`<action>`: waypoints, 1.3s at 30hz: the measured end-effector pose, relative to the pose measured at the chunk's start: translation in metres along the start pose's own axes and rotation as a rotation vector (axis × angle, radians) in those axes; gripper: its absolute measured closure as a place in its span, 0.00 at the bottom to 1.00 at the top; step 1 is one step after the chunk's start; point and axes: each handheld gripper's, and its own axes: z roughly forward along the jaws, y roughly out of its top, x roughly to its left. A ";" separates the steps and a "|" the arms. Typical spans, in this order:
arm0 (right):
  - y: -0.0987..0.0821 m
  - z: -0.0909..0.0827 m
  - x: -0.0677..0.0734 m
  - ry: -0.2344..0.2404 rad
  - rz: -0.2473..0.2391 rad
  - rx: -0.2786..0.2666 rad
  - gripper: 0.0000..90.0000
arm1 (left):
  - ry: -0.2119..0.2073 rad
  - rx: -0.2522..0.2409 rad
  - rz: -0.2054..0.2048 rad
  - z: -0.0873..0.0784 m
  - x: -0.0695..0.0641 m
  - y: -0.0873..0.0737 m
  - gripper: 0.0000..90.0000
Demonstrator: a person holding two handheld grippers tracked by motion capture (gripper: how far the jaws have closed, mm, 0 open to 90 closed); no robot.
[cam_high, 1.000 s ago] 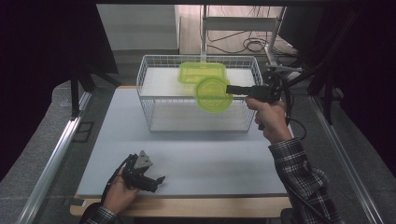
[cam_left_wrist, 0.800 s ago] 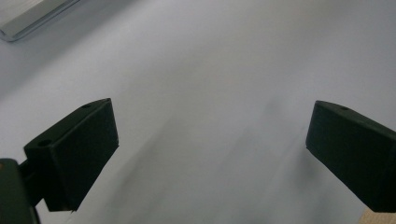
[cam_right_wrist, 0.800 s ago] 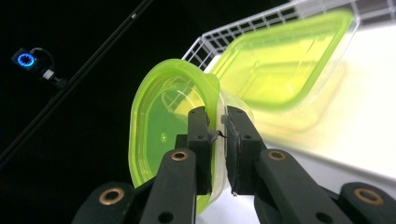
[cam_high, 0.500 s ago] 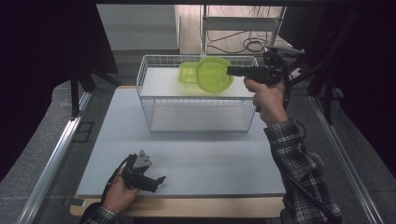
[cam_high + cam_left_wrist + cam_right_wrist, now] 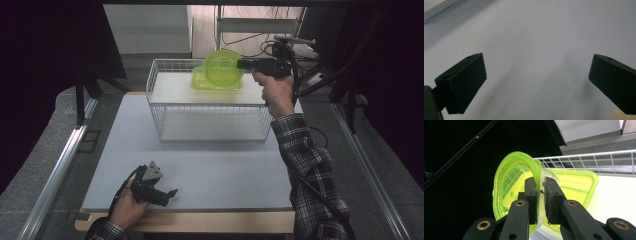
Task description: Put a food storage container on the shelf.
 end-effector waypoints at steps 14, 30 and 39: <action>0.008 0.025 0.000 -0.042 0.031 0.013 0.90 | -0.003 0.009 0.005 0.001 -0.001 -0.001 0.02; 0.016 0.037 0.006 -0.214 -0.061 0.031 0.82 | 0.000 0.021 0.017 0.002 -0.002 -0.001 0.02; 0.017 0.043 0.003 -0.229 -0.071 0.031 0.77 | -0.001 0.022 0.016 0.002 -0.001 -0.001 0.02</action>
